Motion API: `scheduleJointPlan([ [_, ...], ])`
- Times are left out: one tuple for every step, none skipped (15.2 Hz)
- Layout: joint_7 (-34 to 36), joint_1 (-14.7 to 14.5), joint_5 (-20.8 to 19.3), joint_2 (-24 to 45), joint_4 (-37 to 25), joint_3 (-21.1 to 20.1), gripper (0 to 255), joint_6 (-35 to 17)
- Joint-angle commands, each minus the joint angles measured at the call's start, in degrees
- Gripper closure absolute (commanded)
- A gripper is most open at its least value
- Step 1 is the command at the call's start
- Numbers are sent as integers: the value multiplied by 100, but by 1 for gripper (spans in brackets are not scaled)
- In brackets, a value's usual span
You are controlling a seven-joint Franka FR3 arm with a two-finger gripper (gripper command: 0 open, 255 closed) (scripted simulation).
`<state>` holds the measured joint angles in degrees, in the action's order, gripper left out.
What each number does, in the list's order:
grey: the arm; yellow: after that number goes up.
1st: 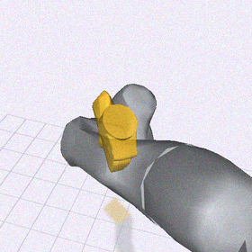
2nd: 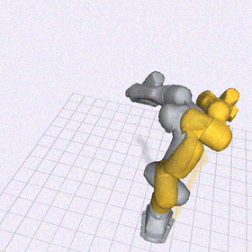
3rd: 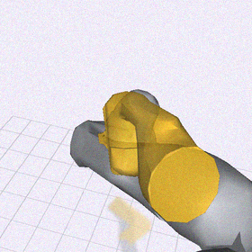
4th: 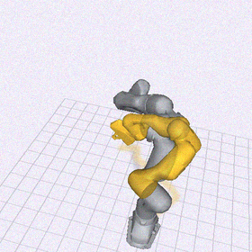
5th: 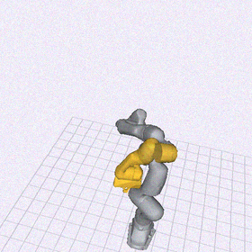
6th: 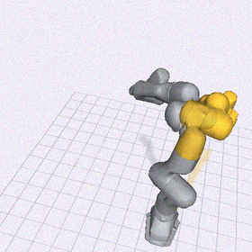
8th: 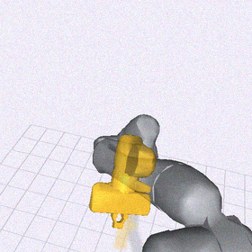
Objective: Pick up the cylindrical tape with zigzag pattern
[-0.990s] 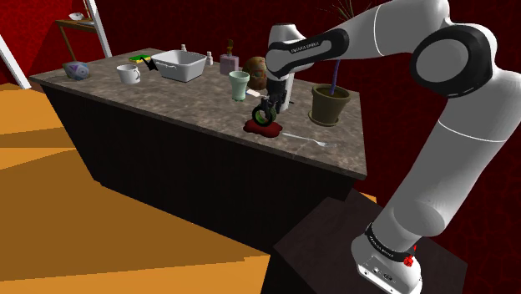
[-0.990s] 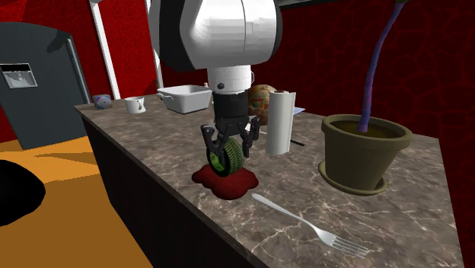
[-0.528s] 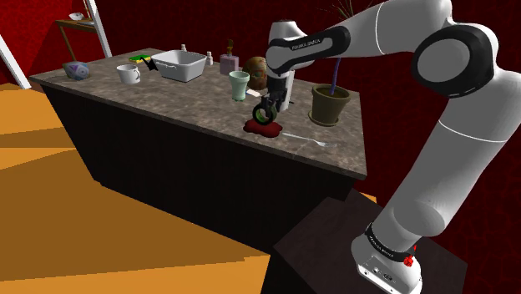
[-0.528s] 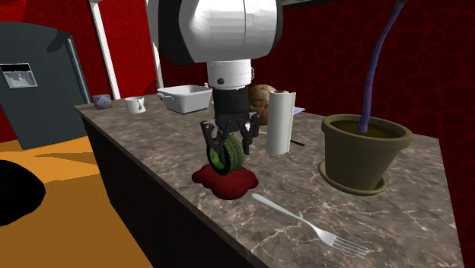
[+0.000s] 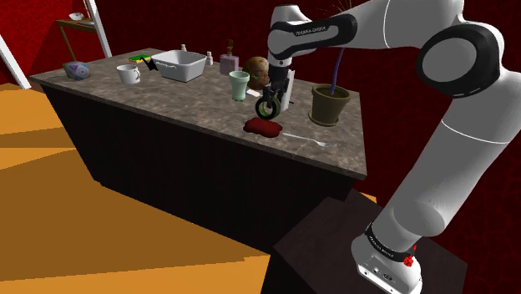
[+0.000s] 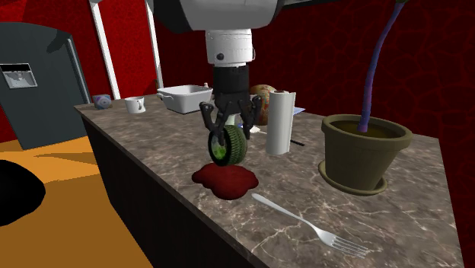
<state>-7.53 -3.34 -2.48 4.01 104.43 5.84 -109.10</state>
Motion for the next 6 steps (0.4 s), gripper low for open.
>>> scheduleJointPlan([
  [-4,-2,1,-11,-148,-1,255,159],
  [-6,-2,1,-18,-216,-2,255,234],
  [-9,-2,1,-24,-285,-2,255,310],
  [-12,-3,2,-29,-357,-2,255,385],
  [-12,-3,2,-31,-366,-2,255,397],
  [-13,-3,2,-30,-368,-2,255,397],
])
